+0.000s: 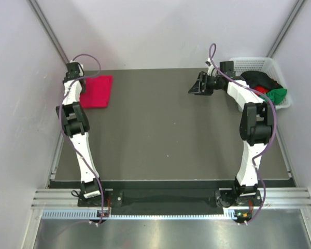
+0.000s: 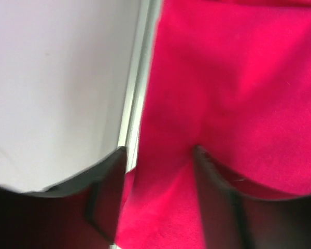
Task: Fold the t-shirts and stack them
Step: Neatly place the folded tshirt to the corner
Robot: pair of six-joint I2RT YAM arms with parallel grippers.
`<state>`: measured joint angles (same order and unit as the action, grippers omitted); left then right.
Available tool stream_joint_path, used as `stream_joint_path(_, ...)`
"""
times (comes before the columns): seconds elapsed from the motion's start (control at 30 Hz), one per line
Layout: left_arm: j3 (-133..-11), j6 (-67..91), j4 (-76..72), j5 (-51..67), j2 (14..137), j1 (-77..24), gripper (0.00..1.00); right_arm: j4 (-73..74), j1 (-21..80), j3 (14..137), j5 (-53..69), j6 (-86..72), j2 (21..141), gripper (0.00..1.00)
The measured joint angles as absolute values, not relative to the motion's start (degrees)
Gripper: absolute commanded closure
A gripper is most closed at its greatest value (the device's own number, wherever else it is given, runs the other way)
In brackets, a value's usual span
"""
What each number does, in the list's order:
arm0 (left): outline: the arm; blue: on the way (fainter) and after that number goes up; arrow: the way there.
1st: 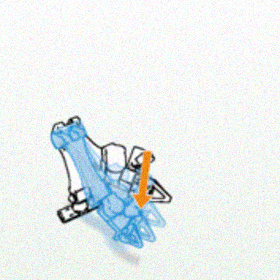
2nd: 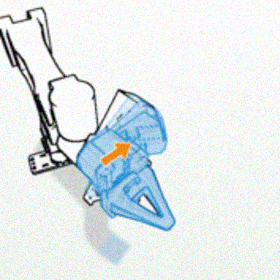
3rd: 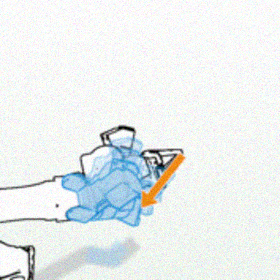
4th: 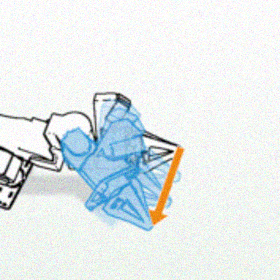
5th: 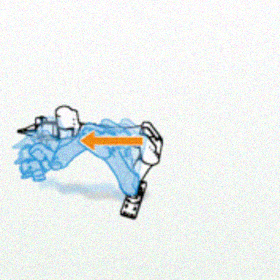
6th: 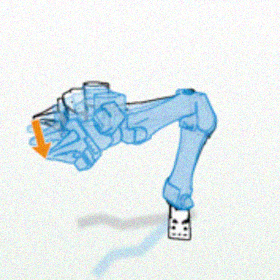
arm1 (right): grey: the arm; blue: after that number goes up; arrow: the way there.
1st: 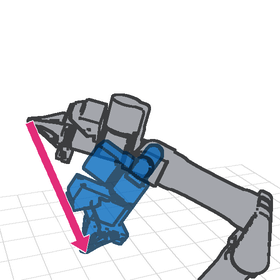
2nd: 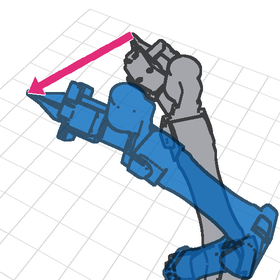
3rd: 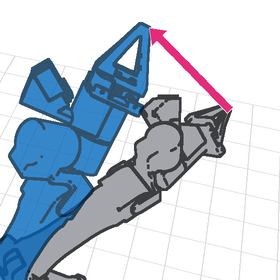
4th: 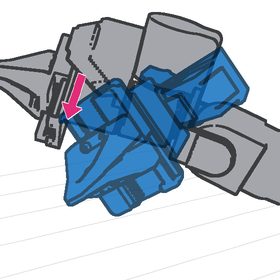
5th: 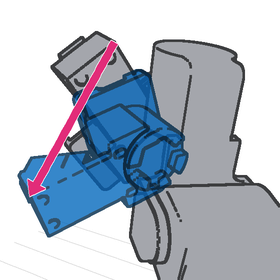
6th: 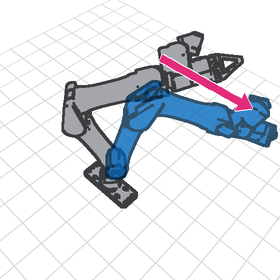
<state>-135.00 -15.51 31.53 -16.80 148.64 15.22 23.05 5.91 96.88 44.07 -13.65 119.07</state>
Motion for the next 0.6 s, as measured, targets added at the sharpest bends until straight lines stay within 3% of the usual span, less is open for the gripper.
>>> stream_joint_path(0.03,-135.48,-15.35,31.51,-16.75,148.64,15.20,0.23,22.96,5.91,96.88,44.14,-13.65,119.09,0.41)
stream_joint_path(0.1,-135.98,-15.11,31.42,-16.82,148.46,15.14,0.19,22.72,5.91,96.88,44.25,-13.67,119.20,0.41)
stream_joint_path(0.3,-133.97,-14.26,31.64,-15.68,142.26,11.46,0.19,22.26,5.91,96.88,44.34,-13.69,119.68,0.41)
stream_joint_path(0.33,-132.97,-14.06,31.73,-15.38,140.38,10.61,0.23,22.28,5.91,96.88,44.38,-13.72,119.68,0.41)
stream_joint_path(0.4,-128.97,-13.13,31.88,-13.37,134.58,8.78,0.53,22.15,5.91,96.88,44.64,-13.72,119.68,0.41)
stream_joint_path(0.47,-123.37,-12.58,32.29,-9.93,127.87,7.11,0.92,22.09,5.91,96.88,44.80,-13.72,119.68,0.41)
stream_joint_path(0.5,-119.85,-12.29,32.34,-8.05,124.40,6.61,1.00,22.09,5.89,96.88,44.86,-13.72,119.68,0.41)
stream_joint_path(0.6,-105.38,-12.23,31.88,-3.09,113.86,6.76,1.00,22.00,5.89,96.88,45.06,-13.72,119.68,0.41)
